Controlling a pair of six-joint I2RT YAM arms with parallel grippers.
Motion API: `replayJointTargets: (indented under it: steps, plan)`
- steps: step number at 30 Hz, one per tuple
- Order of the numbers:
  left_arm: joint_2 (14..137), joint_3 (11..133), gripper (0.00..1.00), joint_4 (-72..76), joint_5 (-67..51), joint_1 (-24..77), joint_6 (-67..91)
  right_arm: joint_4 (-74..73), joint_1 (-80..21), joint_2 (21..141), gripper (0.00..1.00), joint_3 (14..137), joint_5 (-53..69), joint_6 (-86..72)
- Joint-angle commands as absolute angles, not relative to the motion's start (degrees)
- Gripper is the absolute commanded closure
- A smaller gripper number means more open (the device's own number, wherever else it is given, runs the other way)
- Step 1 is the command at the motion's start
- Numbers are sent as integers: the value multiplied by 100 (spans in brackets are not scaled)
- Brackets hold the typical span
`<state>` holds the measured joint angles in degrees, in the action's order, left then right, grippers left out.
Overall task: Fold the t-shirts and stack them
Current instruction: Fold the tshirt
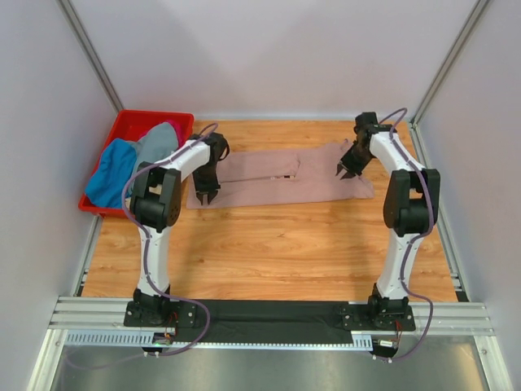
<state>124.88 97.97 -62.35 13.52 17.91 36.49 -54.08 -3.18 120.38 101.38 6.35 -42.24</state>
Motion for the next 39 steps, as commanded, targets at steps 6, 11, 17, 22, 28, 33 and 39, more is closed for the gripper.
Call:
replayJointTargets:
  steps: [6, 11, 17, 22, 28, 33, 39]
  plan:
    - [12437, 9387, 66, -6530, 1591, 1810, 3691, -5089, 395, 11795, 78, 9141, -649, -3666]
    - [12244, 9132, 66, -6521, 1740, 1811, 3674, -4940, 676, 11874, 78, 9061, -1045, -3235]
    - [12234, 9316, 66, -6618, 1600, 1811, 3621, -4702, 729, 11953, 76, 9149, -1037, -2672]
    - [12077, 9606, 64, -6969, 1512, 1819, 3665, -5079, 729, 12067, 76, 9465, -1160, -2671]
    - [11593, 10019, 48, -6892, 1240, 1819, 3586, -6248, 633, 11690, 64, 9950, -888, -3883]
    - [11698, 10099, 51, -6610, 765, 1811, 3437, -6012, 212, 11417, 57, 9668, -343, -4894]
    - [11927, 10108, 54, -6820, 739, 1741, 3410, -5555, -299, 11724, 57, 9572, -351, -5299]
